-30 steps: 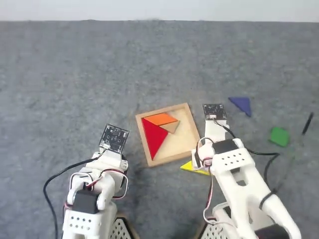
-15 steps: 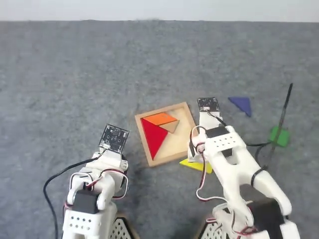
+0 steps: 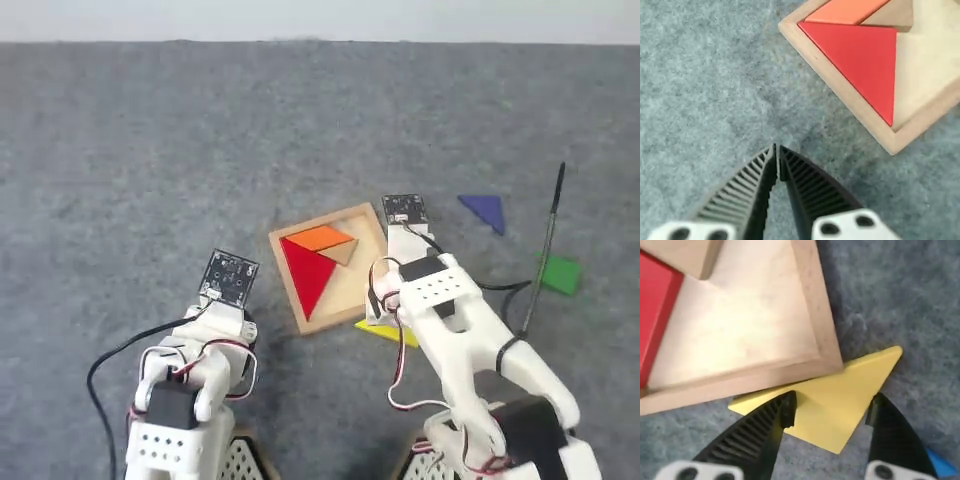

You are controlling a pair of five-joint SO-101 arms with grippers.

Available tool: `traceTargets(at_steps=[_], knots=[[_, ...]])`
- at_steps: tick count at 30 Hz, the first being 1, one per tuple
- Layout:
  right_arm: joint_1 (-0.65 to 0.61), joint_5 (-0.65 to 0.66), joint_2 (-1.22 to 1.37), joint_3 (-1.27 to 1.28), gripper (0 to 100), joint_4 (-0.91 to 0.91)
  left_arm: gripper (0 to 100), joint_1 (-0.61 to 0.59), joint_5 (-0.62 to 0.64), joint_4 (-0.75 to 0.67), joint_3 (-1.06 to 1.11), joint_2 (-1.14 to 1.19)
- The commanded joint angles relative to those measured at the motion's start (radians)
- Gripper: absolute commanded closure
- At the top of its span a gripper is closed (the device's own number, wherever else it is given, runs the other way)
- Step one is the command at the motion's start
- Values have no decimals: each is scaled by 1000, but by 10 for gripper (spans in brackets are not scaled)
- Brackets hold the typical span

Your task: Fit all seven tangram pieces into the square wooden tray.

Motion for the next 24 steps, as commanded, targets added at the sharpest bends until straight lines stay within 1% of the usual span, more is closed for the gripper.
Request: traceTargets(at_steps=[1, 6, 8, 10, 12, 14, 16, 18, 21, 24], knots=[[-25, 2, 31, 18, 742, -27, 987, -5, 5, 5, -12, -21], [-8, 11, -176, 146, 742, -81, 987, -5, 5, 5, -12, -21], [19, 17, -272, 189, 742, -71, 987, -5, 5, 5, -12, -21], [35, 51, -372, 224, 742, -44, 987, -5, 5, 5, -12, -21], [27, 64, -452, 258, 743, -22, 987, -5, 5, 5, -12, -21], [-27, 69, -506, 298, 743, -10, 987, -5, 5, 5, -12, -21], [-65, 77, -510, 316, 743, -24, 987, -5, 5, 5, -12, -21], [-67, 106, -483, 313, 743, -24, 987, -5, 5, 5, -12, -21], [-64, 141, -400, 295, 743, -21, 987, -5, 5, 5, -12, -21], [-58, 146, -282, 247, 743, -21, 987, -5, 5, 5, -12, -21]])
